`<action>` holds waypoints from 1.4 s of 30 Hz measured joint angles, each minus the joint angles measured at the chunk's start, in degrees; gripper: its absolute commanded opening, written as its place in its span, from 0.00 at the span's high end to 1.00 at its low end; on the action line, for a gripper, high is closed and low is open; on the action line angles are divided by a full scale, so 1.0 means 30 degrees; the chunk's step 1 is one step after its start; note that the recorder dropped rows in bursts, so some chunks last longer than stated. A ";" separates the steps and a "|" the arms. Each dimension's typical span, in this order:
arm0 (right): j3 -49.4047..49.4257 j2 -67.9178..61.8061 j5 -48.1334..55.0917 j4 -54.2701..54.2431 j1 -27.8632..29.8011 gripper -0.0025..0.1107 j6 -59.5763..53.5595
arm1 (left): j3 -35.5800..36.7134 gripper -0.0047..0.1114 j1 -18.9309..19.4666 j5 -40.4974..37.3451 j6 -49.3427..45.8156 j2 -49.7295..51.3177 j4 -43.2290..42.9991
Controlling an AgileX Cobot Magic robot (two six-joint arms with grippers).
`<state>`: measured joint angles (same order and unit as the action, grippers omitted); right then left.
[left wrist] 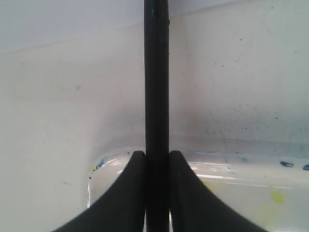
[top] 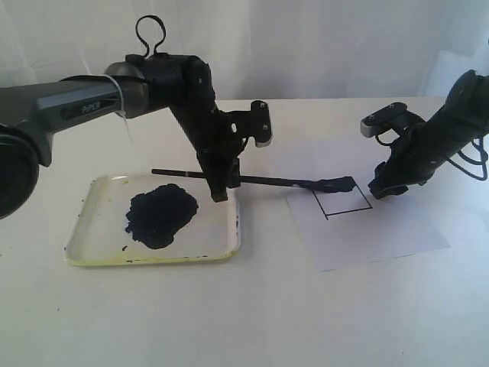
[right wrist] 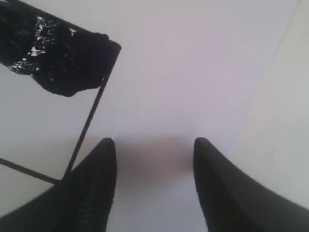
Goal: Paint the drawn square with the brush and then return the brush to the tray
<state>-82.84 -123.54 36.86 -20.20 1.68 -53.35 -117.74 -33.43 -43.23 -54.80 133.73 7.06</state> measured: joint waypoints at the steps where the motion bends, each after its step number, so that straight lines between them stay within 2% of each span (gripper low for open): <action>1: 0.0000 0.0000 0.0000 0.0000 0.0000 0.56 0.0000 | 0.0000 0.96 0.0000 -0.0080 0.0099 -0.0034 -0.0120; 23: 0.0000 0.0000 0.0000 0.0000 0.0000 0.56 0.0000 | 0.0000 0.96 0.0000 -0.0731 0.1450 -0.0752 -0.1186; 35: 0.0000 0.0000 0.0000 0.0000 0.0000 0.56 0.0000 | 0.0000 0.96 -0.0131 0.0118 0.0559 -0.0764 0.1788; 42: 0.0000 0.0000 0.0000 0.0000 0.0000 0.56 0.0000 | 0.0000 0.96 -0.0884 0.0506 0.0270 -0.0056 0.1638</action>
<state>-82.84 -123.54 36.86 -20.20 1.68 -53.35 -117.74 -36.08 -41.72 -53.99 133.56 11.97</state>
